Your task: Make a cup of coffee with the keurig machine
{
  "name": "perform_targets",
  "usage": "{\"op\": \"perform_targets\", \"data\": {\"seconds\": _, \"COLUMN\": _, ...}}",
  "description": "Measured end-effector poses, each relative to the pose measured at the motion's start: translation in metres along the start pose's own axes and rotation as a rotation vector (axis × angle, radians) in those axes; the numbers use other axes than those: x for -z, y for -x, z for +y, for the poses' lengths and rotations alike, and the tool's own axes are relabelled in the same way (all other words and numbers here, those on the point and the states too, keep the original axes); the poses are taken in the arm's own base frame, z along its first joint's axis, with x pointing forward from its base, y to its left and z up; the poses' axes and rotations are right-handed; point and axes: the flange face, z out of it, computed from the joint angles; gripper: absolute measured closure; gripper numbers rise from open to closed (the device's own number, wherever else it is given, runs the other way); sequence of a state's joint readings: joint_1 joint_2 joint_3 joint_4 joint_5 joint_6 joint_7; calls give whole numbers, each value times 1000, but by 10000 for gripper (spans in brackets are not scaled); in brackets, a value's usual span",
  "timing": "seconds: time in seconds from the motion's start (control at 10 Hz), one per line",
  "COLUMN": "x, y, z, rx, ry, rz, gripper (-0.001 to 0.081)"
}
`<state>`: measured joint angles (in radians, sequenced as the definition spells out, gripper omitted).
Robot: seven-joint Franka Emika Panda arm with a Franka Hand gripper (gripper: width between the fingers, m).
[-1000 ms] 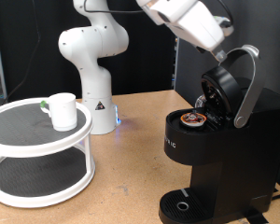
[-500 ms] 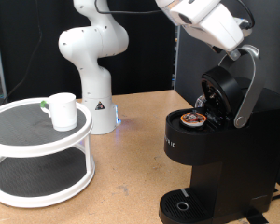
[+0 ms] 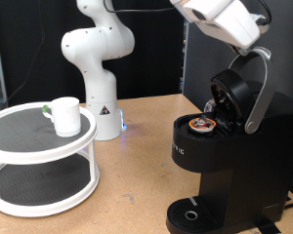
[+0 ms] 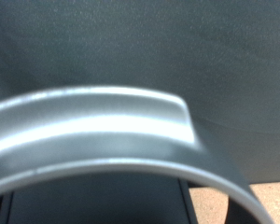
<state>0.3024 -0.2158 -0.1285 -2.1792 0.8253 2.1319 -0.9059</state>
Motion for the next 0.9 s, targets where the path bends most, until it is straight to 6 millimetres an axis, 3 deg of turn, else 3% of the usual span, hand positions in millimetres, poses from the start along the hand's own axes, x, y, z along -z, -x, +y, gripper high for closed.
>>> {"op": "perform_targets", "data": {"seconds": 0.1, "x": 0, "y": -2, "z": -2, "rx": 1, "ry": -1, "rz": 7, "gripper": 745}}
{"op": "perform_targets", "data": {"seconds": 0.3, "x": 1, "y": -5, "z": -6, "rx": 7, "ry": 0, "rz": 13, "gripper": 793}}
{"op": "perform_targets", "data": {"seconds": 0.9, "x": -1, "y": -23, "z": -23, "rx": 31, "ry": 17, "rz": 53, "gripper": 799}}
